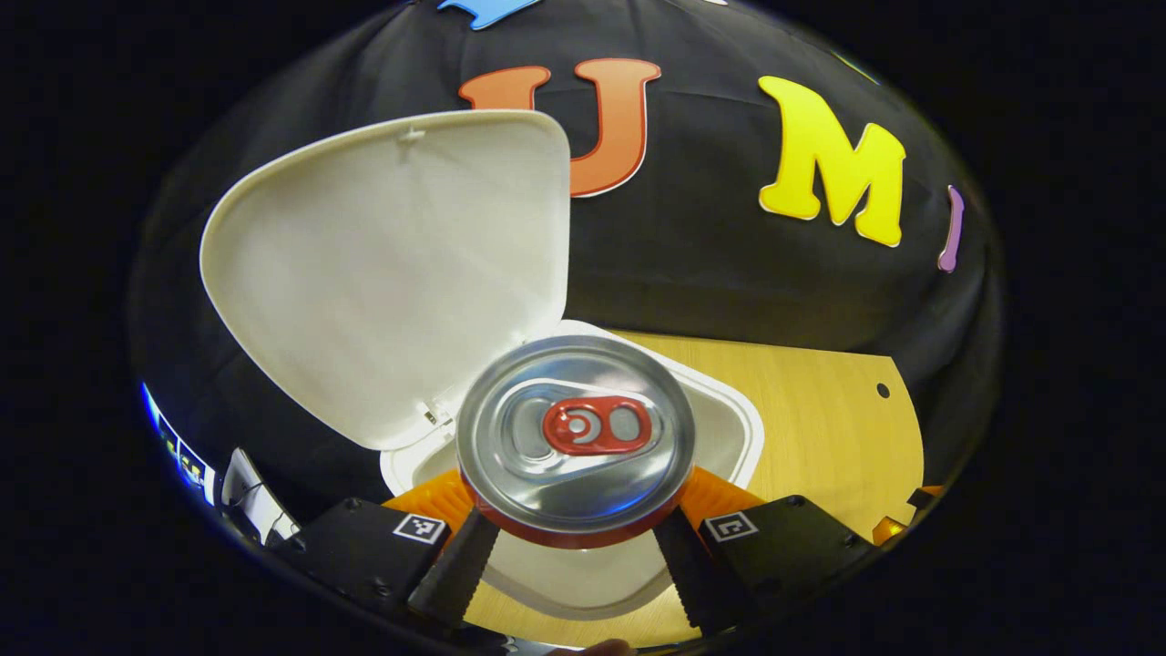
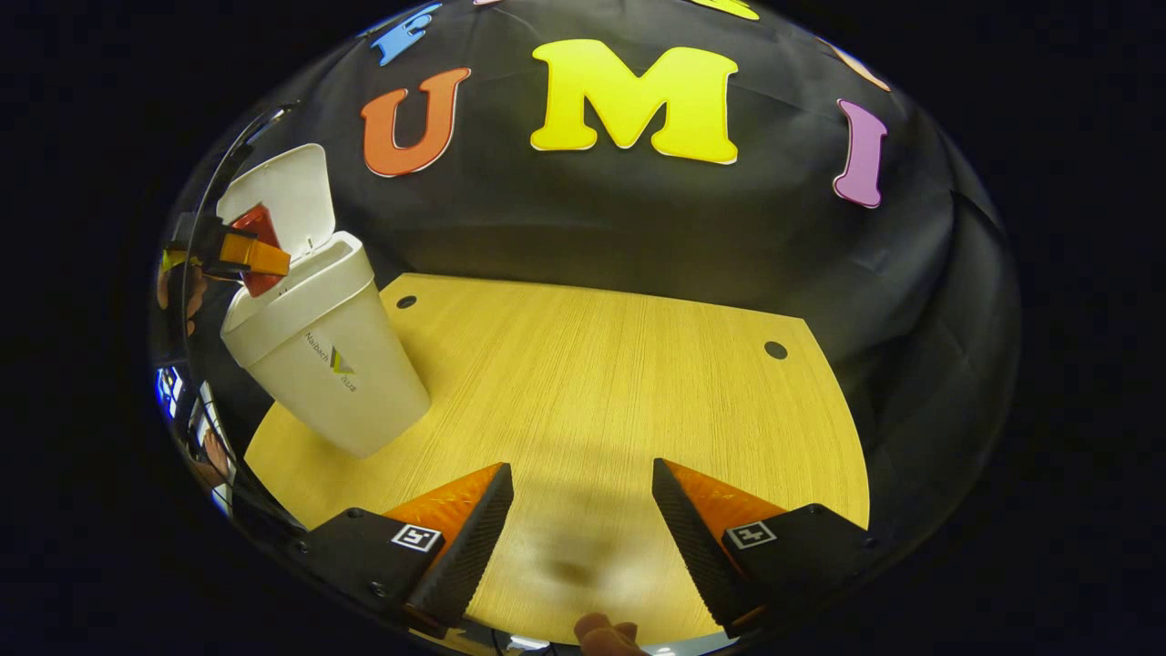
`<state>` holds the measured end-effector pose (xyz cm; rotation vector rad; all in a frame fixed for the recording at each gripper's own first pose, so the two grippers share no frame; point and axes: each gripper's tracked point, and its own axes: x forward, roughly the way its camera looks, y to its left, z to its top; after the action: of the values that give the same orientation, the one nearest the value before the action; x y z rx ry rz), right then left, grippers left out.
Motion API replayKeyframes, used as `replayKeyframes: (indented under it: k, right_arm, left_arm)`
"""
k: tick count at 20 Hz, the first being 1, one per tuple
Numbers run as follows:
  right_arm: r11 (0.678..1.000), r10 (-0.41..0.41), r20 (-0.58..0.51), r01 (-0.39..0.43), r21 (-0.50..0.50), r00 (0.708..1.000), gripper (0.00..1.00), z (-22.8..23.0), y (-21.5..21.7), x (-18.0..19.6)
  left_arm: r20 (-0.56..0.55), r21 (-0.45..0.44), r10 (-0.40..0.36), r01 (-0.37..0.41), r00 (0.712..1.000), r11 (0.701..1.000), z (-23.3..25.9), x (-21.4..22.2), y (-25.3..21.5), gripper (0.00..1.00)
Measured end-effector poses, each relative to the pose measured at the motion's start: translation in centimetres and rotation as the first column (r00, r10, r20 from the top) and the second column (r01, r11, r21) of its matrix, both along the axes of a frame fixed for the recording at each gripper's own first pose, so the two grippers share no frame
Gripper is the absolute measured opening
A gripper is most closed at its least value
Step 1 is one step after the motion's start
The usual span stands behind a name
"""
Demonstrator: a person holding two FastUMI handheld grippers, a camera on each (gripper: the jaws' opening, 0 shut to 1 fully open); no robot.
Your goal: Press the lid of the desktop garbage bin to open it, pick up the crumpled paper on the desktop and throw it into the bin, then pick up the pop can on the desktop and drop it into the bin, and finally close the garbage bin lid.
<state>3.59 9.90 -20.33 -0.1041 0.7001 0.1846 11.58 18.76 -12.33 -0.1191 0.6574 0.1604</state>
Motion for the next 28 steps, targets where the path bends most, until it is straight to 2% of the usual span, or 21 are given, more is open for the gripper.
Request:
replayKeyframes:
  k: [6,9,15,18,22,28]
  right_arm:
    - [1.0,-0.006,-0.02,0.006,-0.014,1.0,0.97,-0.8,-0.6,-0.3]
    - [1.0,0.006,-0.027,-0.006,-0.011,1.0,0.97,-1.0,-0.6,-0.6]
    - [0.999,0.045,-0.04,-0.045,-0.01,0.998,0.97,-1.5,-0.6,-0.9]
    - [0.998,0.057,-0.04,-0.057,-0.003,0.998,0.97,-1.5,-0.4,-0.8]
    - [0.998,0.062,-0.035,-0.062,0.009,0.997,0.97,-1.4,-0.1,-1.0]
    - [0.998,0.056,-0.041,-0.056,0.01,0.998,0.97,-2.0,0.1,-1.8]
  left_arm:
    - [0.0,-0.009,0.028,-0.028,1.0,1.0,-0.6,0.3,-0.1,0.89]
    - [0.02,-0.004,0.001,-0.001,1.0,1.0,0.4,0.3,-1.0,0.89]
    - [0.11,0.076,-0.029,0.021,0.994,0.997,5.9,0.2,-2.6,0.89]
    - [0.175,0.115,-0.018,-0.002,0.984,0.993,9.7,0.5,-2.0,0.89]
    - [0.276,0.137,0.026,-0.066,0.961,0.988,15.2,1.9,0.5,0.88]
    - [0.434,0.151,0.101,-0.183,0.895,0.971,21.7,3.7,5.5,0.87]
